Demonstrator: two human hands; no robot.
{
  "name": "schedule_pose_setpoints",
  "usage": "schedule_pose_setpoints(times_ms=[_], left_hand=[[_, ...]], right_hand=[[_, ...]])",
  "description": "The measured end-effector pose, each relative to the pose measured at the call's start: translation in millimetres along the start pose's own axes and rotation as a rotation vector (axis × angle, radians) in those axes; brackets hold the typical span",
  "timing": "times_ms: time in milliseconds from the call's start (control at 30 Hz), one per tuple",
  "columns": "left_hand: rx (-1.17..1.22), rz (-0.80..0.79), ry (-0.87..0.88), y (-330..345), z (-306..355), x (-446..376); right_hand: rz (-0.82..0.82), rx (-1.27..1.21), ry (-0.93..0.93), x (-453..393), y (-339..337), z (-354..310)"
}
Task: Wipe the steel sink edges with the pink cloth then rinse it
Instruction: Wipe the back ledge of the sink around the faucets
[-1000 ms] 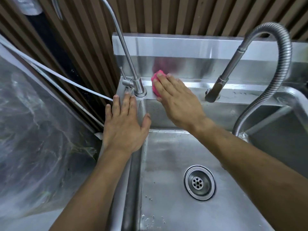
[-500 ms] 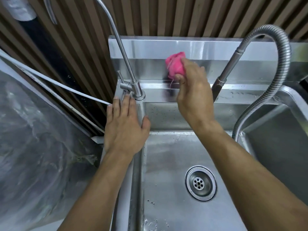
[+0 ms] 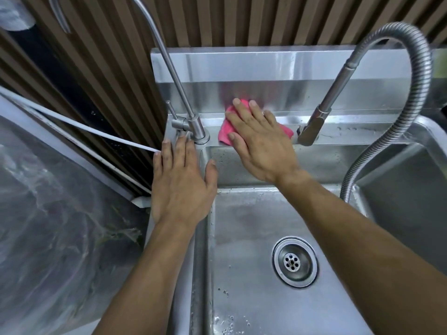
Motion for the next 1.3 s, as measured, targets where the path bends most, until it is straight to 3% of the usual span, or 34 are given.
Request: schedule_pose_setpoints(times_ms=[200,333,400,467,567,700,800,933,1067,1133,1233,1300], left_hand=[[0.010,-0.009,0.015,-0.6,-1.2,2.9],[-0.009,0.006,0.023,0.6,-1.6,2.3],[-0.025,0.000,0.028,1.5,-1.6,2.5],[-0.036,-0.010,0.039,3.2,-2.6,2.8],[-0.039,-0.007,0.046,4.0,-3.8,2.6],[-0.033,-0.002,0.057,2.8,-2.9,3.5],[-0.030,0.001,0.054,2.0,-2.7,4.5],[-0.026,-0.007,0.050,2.5,-1.8,3.7],[-0.036,0.005,0.044,3.0,-0.4,3.4],[-0.042,0.010,0.037,4.0,-1.1,2.8],[-0.032,0.012,0.038,4.7,-2.4,2.0],[-0.027,0.013,0.042,4.9,-2.8,2.4]], right_hand=[[0.244,-0.033,0.554,15.8,3.9,0.6],[0.278,-0.141,0.901,8.3,6.0,-18.2],[0.252,-0.146,0.817,2.0,11.0,-43.1],[0.238,-0.113,0.569,1.3,17.1,-57.9],[0.266,-0.039,0.297,9.1,13.5,-31.9],[0.314,-0.032,0.501,19.5,3.5,19.0],[0.371,-0.078,0.626,16.1,6.0,6.7],[0.412,-0.221,0.452,11.8,2.7,-8.6],[0.621,-0.538,0.376,17.3,-30.5,-2.7],[0.659,-0.493,0.232,-3.7,-44.2,-22.2],[0.553,-0.232,0.021,-43.3,-32.2,-42.5],[0.534,-0.178,0.048,-52.0,-24.2,-29.7]])
Point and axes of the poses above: each hand's wrist, its own x-axis away from the middle knuckle, its own y-axis out of the palm, z = x × y, the point moved 6 cm from there along -x, towards the middle knuckle, and after that the axes turned 9 degrees about y, right-handed, at the moved point
